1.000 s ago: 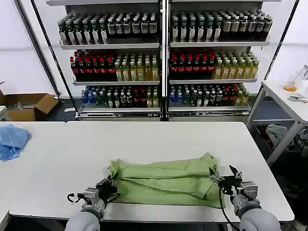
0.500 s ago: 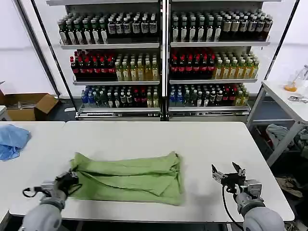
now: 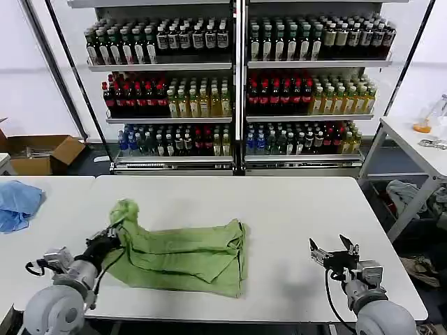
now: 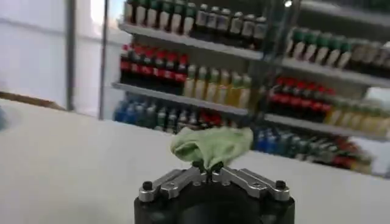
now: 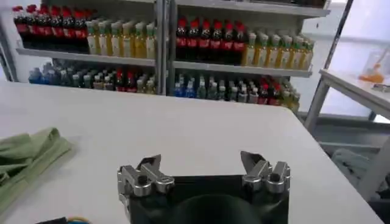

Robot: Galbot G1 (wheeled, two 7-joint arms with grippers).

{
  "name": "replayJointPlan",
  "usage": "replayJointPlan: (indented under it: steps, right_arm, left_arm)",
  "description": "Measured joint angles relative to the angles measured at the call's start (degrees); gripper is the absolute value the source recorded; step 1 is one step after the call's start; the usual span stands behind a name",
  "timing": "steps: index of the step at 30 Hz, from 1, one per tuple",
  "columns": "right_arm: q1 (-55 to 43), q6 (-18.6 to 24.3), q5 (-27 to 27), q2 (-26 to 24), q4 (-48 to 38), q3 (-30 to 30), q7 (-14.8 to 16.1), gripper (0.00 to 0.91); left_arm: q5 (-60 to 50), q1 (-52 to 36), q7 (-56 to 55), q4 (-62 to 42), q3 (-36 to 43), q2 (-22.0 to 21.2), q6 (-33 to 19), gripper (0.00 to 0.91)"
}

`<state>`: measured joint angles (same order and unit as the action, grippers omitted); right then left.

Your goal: Fold and organize the clothes.

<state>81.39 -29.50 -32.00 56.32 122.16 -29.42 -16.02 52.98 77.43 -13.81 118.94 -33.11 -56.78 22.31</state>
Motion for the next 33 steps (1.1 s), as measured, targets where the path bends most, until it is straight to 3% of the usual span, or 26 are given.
replayJointPlan:
  steps: [19, 20, 21, 33]
  right_arm:
    - [-0.91, 0.00, -0.06, -0.49, -0.25, 0.52, 0.04, 0.907]
    - [-0.92, 0.00, -0.06, -0.49, -0.25, 0.52, 0.04, 0.907]
    - [-0.94, 0.00, -0.07, -0.50, -0.25, 0.53, 0.04, 0.907]
    - [-0.76, 0.00, -0.07, -0.62, -0.09, 0.64, 0.08, 0.907]
  left_arm:
    - [-2.77, -8.79, -3.04, -2.67, 23.20, -9.73, 0.28, 0.020]
    - [-3.44, -9.33, -3.21, -3.23, 24.30, -10.17, 0.16, 0.081]
    - [-3.99, -9.81, -3.35, -3.72, 25.28, -10.55, 0.04, 0.907]
    - [-9.52, -13.05, -1.63, -7.28, 32.03, -11.51, -2.88, 0.907]
